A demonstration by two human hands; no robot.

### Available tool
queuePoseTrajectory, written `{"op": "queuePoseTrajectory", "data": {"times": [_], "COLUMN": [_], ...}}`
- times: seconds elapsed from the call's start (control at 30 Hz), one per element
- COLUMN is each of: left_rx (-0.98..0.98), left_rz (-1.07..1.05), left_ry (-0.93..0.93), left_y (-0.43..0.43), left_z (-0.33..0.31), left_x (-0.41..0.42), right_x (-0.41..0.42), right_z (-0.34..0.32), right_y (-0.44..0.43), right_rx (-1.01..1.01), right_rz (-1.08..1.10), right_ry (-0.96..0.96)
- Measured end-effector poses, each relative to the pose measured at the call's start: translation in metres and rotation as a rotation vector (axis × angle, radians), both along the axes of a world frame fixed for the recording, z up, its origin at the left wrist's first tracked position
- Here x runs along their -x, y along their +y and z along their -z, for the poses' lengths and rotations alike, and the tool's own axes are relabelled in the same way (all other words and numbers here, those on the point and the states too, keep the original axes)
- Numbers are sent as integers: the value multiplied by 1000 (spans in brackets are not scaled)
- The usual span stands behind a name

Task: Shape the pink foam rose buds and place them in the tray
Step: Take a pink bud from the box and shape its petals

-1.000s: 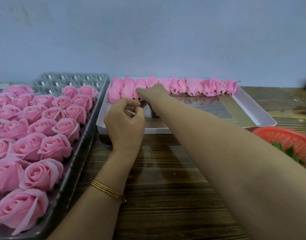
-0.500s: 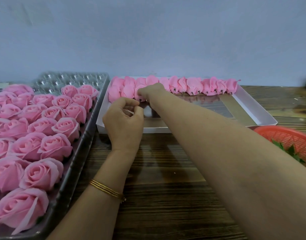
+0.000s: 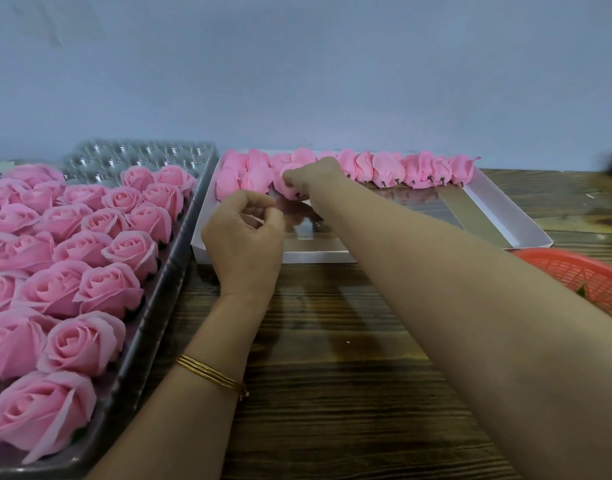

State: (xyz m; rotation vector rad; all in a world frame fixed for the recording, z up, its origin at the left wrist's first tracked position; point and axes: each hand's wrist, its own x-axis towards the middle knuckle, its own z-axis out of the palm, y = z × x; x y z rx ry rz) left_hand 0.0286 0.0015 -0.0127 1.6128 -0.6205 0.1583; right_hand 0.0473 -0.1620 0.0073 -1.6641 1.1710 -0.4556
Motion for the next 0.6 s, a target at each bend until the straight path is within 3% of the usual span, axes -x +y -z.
{"op": "queuePoseTrajectory", "data": {"times": [0.2, 0.33, 0.6], "left_rx": [-11, -16, -15], "left_rz": [-1, -1, 10], "left_ry": [-4, 8, 14], "left_y": [1, 1, 1], "left_z": [-2, -1, 0], "left_x": [1, 0, -2], "right_x": [4, 9, 15], "right_z": [-3, 1, -7], "right_y": [-3, -4, -1], "right_rx": [44, -75, -143], "right_rz": [-1, -40, -48], "right_ry": [40, -120, -194]}}
